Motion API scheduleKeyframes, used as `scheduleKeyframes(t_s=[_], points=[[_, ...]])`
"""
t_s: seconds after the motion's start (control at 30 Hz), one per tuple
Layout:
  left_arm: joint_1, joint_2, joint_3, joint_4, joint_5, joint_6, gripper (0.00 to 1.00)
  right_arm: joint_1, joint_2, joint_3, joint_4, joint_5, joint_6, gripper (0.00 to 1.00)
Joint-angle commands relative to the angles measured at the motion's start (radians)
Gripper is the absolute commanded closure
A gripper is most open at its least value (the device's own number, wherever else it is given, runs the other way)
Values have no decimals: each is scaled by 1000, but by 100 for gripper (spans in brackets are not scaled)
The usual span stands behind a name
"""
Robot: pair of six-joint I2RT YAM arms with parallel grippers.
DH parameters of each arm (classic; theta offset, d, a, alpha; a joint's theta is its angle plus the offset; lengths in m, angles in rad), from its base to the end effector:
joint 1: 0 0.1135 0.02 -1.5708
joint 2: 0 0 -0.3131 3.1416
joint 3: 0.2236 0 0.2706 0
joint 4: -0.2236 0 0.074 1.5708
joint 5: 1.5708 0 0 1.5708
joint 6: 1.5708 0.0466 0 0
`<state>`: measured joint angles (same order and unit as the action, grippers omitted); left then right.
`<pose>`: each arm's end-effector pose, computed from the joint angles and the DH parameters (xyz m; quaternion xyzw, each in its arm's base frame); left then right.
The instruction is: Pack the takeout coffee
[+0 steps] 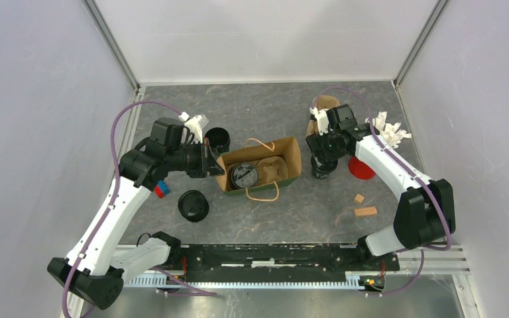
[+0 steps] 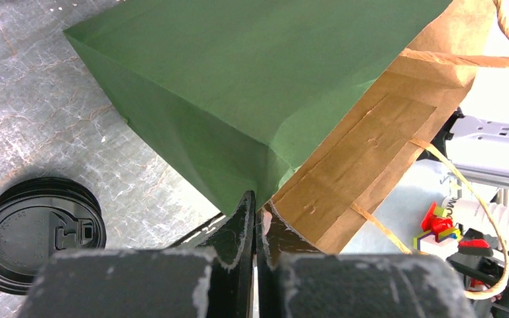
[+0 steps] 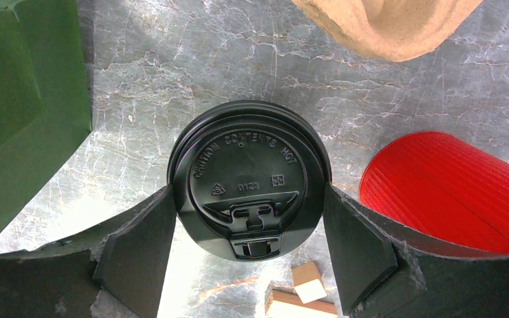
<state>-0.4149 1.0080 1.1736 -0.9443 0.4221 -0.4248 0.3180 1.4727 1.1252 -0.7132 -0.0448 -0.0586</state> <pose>0.1627 -0.0925 0.3992 0.0764 0.9025 -0.3302 0.2657 0.3002 0.1010 0.2864 -0.1866 0.9493 0.0541 0.2473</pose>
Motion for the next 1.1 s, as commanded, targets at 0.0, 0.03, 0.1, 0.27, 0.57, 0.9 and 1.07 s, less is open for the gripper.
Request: scheduleKeyframes(t_s=[0.0,0.03,0.1,0.27,0.57,0.9,1.07], points=[[-3,3,31,3,8,58,96,-1,-36,20,-8,12,-17,21],[-3,1,31,2,6,59,95,-1,-44,27,-14,10,-18,21],[-3,0,30,1,9,59,95,0,-66,46,-34,11,-20,21],[-3,6,34,2,8,61,94,1,-123,102,-90,17,-35,21],[-3,3,41,2,-13,59,93,55,-274,329,-189,-37,-37,24],[-3,-6,54,-5,-13,55,93,120,-379,488,-224,-119,2,24],[-3,-1,55,-8,-16,66,93,129,-451,486,-183,-188,21,24]])
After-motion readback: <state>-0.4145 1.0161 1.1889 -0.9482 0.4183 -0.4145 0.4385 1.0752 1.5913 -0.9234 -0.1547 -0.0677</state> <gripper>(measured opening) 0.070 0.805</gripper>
